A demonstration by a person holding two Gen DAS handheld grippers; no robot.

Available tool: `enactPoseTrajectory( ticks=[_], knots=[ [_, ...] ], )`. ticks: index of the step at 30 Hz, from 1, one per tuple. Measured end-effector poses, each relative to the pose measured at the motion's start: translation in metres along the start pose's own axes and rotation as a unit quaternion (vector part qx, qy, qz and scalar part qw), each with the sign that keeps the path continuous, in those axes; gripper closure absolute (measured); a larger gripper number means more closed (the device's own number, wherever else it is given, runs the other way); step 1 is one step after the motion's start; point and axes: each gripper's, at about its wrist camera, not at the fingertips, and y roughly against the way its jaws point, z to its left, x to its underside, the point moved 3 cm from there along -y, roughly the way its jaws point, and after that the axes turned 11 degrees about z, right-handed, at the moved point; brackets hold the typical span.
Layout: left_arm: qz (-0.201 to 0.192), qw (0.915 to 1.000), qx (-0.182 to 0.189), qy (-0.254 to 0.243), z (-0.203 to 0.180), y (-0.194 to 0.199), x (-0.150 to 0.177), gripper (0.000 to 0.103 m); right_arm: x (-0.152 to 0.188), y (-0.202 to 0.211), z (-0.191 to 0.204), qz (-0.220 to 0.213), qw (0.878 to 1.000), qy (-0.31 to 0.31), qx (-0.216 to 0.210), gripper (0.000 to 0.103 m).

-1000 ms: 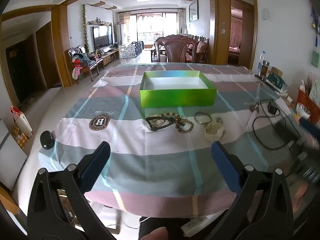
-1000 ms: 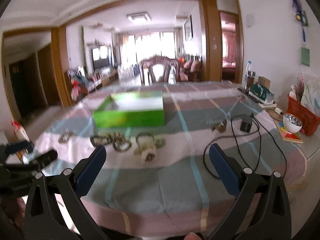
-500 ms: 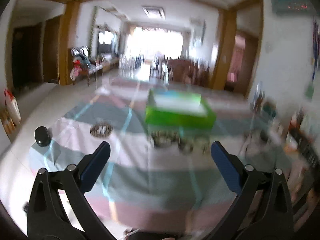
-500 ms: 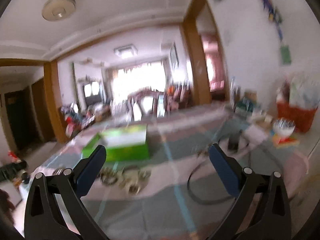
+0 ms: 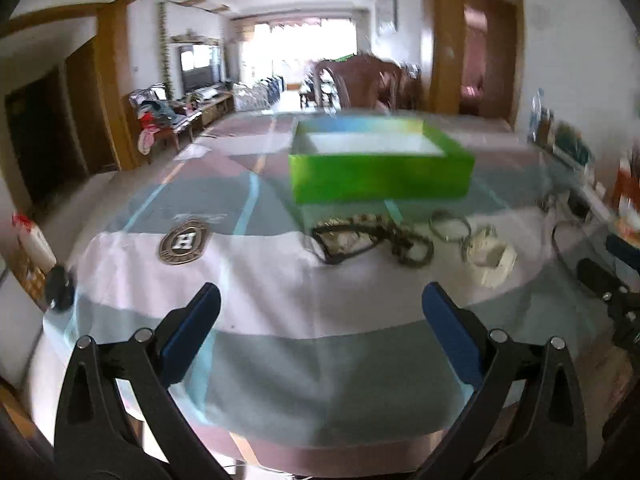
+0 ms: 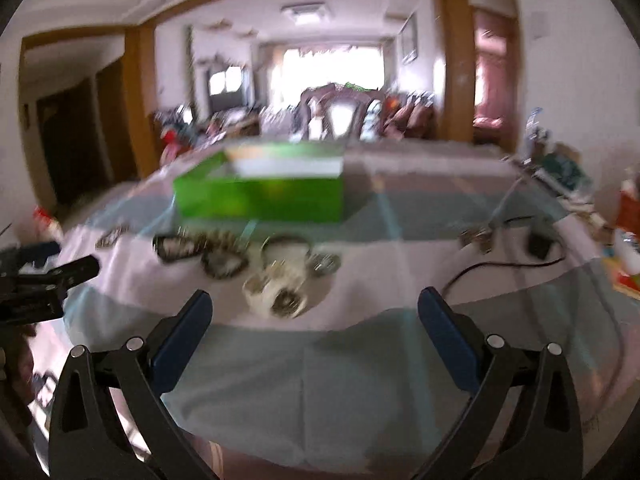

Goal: Organize jewelry
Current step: 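Grasp the cream-white watch with the right tool while the left grasps black sunglasses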

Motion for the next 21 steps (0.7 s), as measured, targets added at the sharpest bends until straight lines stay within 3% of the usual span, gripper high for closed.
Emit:
enactPoseTrajectory(
  ticks=[2, 5, 10, 14, 20, 21],
  knots=[
    [0.011, 0.9996, 0.024, 0.007, -0.001, -0.014, -0.008, 0.004, 0.002, -0.023, 0.012, 0.031, 0.999, 0.018, -0.008, 0.003],
    [0.031, 0.9989, 0.026, 0.024, 0.012, -0.038, -0.015, 0.004, 0.003, -0.051, 0.026, 0.066, 0.997, 0.033, -0.030, 0.004],
    [0.047, 0.9964, 0.027, 0.064, 0.033, -0.072, -0.034, 0.004, -0.005, -0.082, 0.029, 0.099, 0.993, 0.031, -0.054, 0.008],
    [0.075, 0.9948, 0.033, 0.061, 0.036, -0.098, -0.043, 0.011, -0.011, -0.095, 0.030, 0.116, 0.990, 0.026, -0.074, 0.014],
    [0.112, 0.9892, 0.064, 0.068, 0.036, -0.130, -0.049, 0.035, -0.009, -0.110, 0.037, 0.146, 0.985, 0.041, -0.087, 0.031],
    [0.116, 0.9886, 0.067, 0.069, 0.036, -0.134, -0.050, 0.045, -0.010, -0.116, 0.038, 0.146, 0.985, 0.044, -0.084, 0.033]
  ],
)
